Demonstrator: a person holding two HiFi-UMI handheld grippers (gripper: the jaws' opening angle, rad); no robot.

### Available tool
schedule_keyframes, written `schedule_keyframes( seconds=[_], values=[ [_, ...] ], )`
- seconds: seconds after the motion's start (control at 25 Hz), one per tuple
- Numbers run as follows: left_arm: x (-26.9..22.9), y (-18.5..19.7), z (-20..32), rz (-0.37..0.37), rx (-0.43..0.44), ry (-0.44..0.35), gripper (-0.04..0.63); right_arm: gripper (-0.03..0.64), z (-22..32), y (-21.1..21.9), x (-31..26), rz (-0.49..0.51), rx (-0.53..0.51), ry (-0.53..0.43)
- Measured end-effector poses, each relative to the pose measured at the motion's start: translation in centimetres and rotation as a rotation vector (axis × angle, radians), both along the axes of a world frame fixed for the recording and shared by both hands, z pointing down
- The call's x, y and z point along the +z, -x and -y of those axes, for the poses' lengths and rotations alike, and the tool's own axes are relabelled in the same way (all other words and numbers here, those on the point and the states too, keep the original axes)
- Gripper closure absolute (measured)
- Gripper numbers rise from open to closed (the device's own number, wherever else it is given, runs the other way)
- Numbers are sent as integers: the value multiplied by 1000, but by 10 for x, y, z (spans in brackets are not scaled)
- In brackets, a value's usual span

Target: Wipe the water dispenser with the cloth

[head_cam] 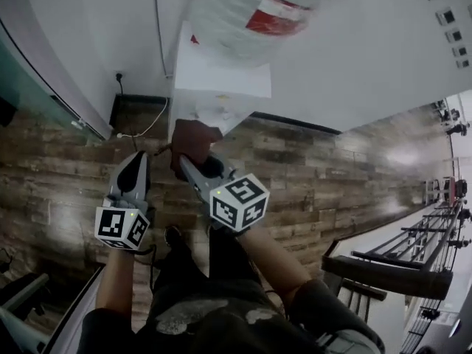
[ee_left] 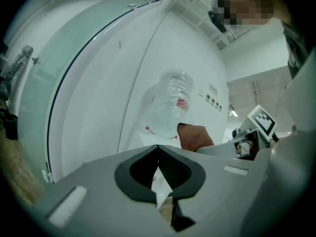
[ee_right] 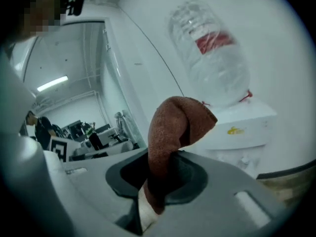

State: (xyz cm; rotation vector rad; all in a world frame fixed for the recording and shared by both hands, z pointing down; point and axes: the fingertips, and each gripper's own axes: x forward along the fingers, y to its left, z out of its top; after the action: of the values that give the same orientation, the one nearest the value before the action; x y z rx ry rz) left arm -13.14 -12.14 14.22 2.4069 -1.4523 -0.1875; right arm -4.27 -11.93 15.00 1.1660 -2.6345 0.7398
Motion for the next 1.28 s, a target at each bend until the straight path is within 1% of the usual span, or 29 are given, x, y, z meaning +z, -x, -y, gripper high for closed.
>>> schedule_keyframes(
  seconds=[0.08, 0.2, 0.36, 0.44, 0.52, 0.6, 0.64, 0.72, 0.8, 0.92, 1.0, 1.12, 1.28],
  values=[
    [0, -6, -7, -7, 39, 16, 577, 549, -29, -22, 1, -54, 45, -26],
    [-5, -18, -24, -24, 82, 37, 577, 549, -69, -56, 7, -74, 131, -18],
    [-26, -47, -65, -45, 152, 20, 577, 549, -120, -91, 20, -21, 250, 68],
    [-31, -60, -85, -38, 175, 16, 577, 549, -139, -103, 16, 6, 283, 81],
    [-30, -68, -101, -10, 181, 19, 577, 549, -155, -112, 1, 31, 292, 52],
    [-28, -76, -119, 13, 167, 33, 577, 550, -176, -122, -15, 30, 283, -5],
    [-29, -83, -128, 13, 156, 38, 577, 549, -188, -129, -20, 18, 275, -33],
    [-37, -99, -149, -12, 138, 31, 577, 550, -217, -144, -21, -9, 265, -64],
    [-47, -118, -179, -29, 154, 11, 577, 549, -253, -159, -10, -11, 284, -54],
    [-52, -133, -233, -1, 201, -3, 577, 550, -315, -180, 8, 23, 349, -14],
    [-54, -132, -263, 12, 190, -2, 577, 550, -349, -192, 13, 29, 366, -4],
    [-52, -125, -312, 22, 166, 12, 577, 549, -398, -204, 14, 20, 358, -19],
    [-36, -112, -367, 60, 126, 67, 577, 550, -450, -212, 21, 22, 359, -22]
  ],
)
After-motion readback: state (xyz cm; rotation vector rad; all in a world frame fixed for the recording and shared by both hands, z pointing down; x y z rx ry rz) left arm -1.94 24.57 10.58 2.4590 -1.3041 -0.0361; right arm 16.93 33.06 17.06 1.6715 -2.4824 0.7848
